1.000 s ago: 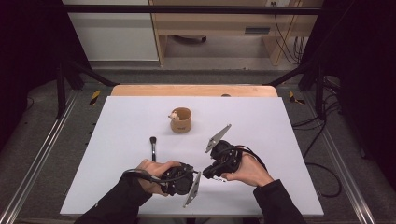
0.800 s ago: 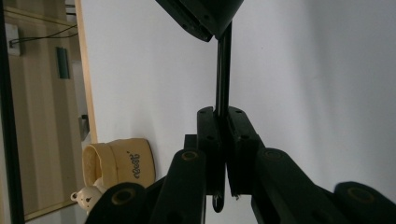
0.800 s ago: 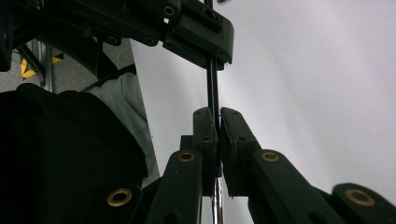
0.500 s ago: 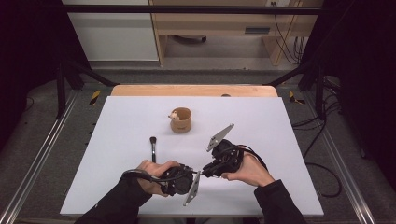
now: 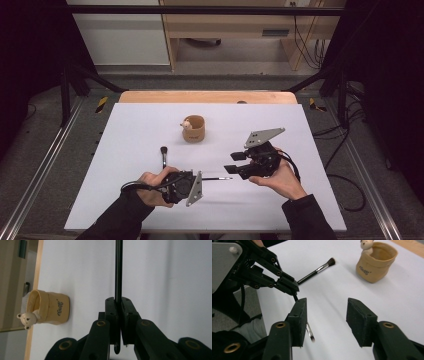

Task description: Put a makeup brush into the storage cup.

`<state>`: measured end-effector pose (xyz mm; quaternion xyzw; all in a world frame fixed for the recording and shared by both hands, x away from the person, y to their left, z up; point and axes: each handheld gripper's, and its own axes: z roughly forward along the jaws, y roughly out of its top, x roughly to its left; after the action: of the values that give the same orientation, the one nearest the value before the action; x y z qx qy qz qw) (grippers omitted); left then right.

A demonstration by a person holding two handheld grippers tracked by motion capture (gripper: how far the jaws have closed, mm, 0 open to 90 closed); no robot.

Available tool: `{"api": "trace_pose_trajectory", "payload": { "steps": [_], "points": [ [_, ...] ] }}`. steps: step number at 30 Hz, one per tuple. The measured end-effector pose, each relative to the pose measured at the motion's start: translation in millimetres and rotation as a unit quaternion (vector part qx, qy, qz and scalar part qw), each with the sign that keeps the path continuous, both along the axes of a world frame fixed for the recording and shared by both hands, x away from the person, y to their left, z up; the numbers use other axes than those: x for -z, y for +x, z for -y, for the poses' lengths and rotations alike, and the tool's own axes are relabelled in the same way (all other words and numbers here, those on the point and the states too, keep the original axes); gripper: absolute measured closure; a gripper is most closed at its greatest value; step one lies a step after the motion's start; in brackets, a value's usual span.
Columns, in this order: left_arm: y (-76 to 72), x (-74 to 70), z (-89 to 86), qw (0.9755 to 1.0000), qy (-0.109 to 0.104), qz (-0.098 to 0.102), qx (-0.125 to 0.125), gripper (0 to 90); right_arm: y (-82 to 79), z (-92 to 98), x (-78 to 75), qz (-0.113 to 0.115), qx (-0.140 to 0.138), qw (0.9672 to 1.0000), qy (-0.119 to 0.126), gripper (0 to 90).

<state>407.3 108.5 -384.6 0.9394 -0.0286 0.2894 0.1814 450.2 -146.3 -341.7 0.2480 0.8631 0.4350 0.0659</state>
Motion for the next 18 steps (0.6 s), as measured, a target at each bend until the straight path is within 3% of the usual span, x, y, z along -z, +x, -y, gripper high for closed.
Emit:
{"api": "trace_pose_trajectory", "payload": {
  "steps": [6,10,16,18],
  "points": [
    [2.8,1.7,-8.5,0.9994,-0.021,-0.013,-0.026,84.8,-2.4,8.7,-1.5,0.016,0.02,0.9995,0.02,40.0],
    [5.3,3.2,-15.2,0.9974,-0.046,-0.028,-0.047,84.9,-3.5,16.8,0.5,0.029,0.046,0.9978,0.037,33.8],
    [8.4,5.6,-22.6,0.9923,-0.085,-0.044,-0.079,84.9,-4.3,24.1,4.6,0.043,0.071,0.9952,0.053,26.7],
    [9.5,6.3,-24.6,0.9893,-0.103,-0.052,-0.09,84.9,-5.2,28.6,7.1,0.047,0.091,0.9924,0.068,23.0]
  ]
}}
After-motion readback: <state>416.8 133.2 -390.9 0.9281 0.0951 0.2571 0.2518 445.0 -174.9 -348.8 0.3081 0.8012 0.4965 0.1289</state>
